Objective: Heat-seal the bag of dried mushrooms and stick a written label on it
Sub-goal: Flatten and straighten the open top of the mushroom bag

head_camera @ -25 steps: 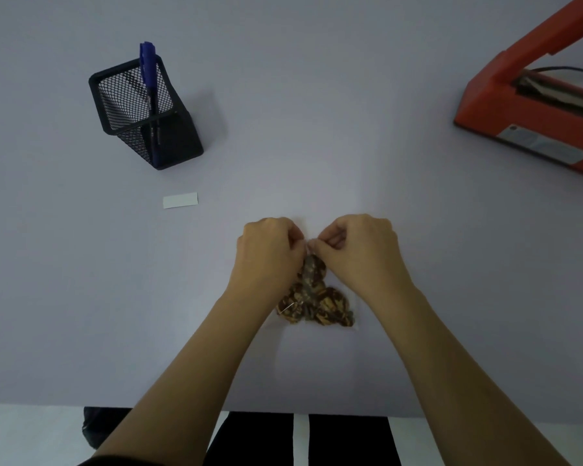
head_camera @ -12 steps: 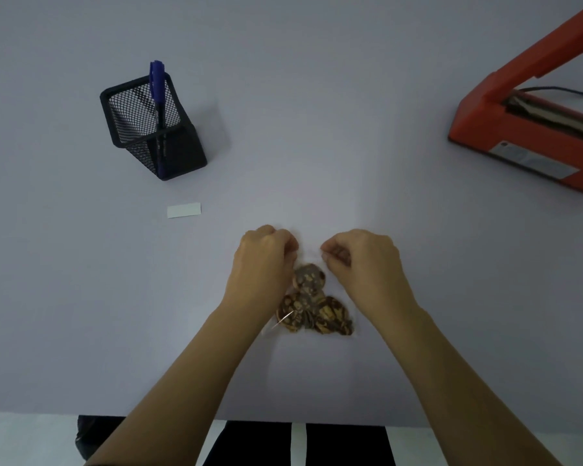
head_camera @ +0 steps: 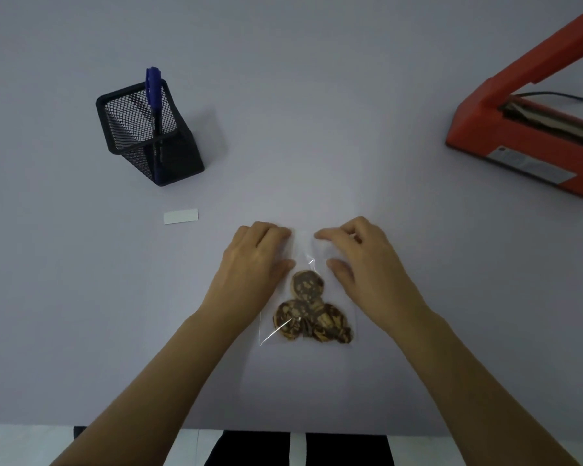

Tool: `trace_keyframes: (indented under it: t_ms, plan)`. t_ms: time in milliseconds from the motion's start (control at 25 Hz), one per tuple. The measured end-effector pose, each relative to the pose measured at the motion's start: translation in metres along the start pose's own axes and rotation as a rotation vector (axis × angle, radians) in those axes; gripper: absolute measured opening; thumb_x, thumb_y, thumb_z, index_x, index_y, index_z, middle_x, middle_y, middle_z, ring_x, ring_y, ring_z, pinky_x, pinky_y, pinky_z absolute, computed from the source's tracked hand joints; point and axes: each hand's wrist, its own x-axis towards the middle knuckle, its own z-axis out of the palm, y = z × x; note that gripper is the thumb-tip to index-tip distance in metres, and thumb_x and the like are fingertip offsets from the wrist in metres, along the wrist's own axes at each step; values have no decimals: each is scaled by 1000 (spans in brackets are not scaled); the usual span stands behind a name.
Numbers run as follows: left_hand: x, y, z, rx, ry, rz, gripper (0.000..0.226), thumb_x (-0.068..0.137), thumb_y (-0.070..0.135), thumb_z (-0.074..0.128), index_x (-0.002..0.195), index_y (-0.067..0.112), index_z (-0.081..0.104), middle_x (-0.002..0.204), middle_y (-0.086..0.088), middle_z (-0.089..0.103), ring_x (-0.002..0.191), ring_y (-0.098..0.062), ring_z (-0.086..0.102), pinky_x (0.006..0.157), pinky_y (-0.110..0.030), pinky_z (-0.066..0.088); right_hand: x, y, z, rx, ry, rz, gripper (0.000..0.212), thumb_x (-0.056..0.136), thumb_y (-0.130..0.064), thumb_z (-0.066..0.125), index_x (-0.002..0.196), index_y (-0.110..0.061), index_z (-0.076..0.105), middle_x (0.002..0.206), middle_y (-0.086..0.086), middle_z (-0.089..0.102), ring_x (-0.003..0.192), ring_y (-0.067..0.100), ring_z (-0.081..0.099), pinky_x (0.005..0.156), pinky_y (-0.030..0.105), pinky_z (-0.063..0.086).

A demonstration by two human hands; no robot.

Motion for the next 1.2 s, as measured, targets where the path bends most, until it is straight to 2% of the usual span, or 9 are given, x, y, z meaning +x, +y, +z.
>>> trace_keyframes:
  t_ms: [120,200,280,440,560,680,800,960,1200]
  plan:
    - [-10,-8,8,-38,46,99,23,87,20,57,101,8,70,100,-8,68,88,-27,62,71,-43,52,-8,6,9,-57,-15,-119,33,87,-12,49,114,-22,66,92,8,57,79,23,52,66,35,49]
    - [-15,-14,8,-53,58,118,25,89,22,55,103,10,72,102,-7,69,89,-25,62,72,-41,52,-9,8,6,-87,-25,-124,40,85,-21,39,113,-24,67,90,7,57,76,22,52,64,34,47]
    - [-15,-17,9,-52,49,130,25,89,21,56,106,10,71,105,-7,68,89,-25,62,74,-40,52,-8,13,-1,-87,4,-74,42,82,-25,38,111,-23,68,87,5,55,76,21,50,64,36,47]
    - [-10,-14,7,-80,38,104,28,89,27,54,102,10,73,99,-6,68,86,-24,60,74,-39,52,-3,6,-8,-96,55,37,37,79,-35,46,95,-19,75,75,2,54,72,19,48,62,34,46]
    - [-1,-2,6,-48,46,31,31,84,35,57,85,9,74,84,-6,66,76,-24,58,67,-37,51,3,-9,-3,-108,77,96,32,82,-39,62,82,-10,75,75,6,58,73,24,54,64,35,47]
    - [4,9,12,-11,79,-41,20,77,24,70,72,4,67,75,-9,59,69,-25,53,59,-31,43,8,-11,4,-43,93,177,27,83,-32,67,91,-7,70,89,6,57,80,21,55,68,28,42]
    - [2,10,14,-57,100,-93,16,78,15,72,72,3,64,76,-9,58,70,-22,50,60,-28,37,4,-5,6,11,102,195,22,84,-29,66,96,-10,70,91,4,60,80,20,58,67,23,38]
    - [-2,6,16,-109,136,-138,17,81,17,63,72,3,65,76,-8,60,72,-25,54,61,-32,45,0,6,4,47,116,202,18,84,-28,68,89,-12,75,78,3,66,71,19,63,61,24,45]
    - [-6,11,15,-162,212,-221,10,80,11,69,75,2,68,81,-8,63,76,-27,59,64,-33,47,-4,3,1,94,164,305,16,82,-24,69,91,-12,75,84,5,68,74,17,63,64,22,43]
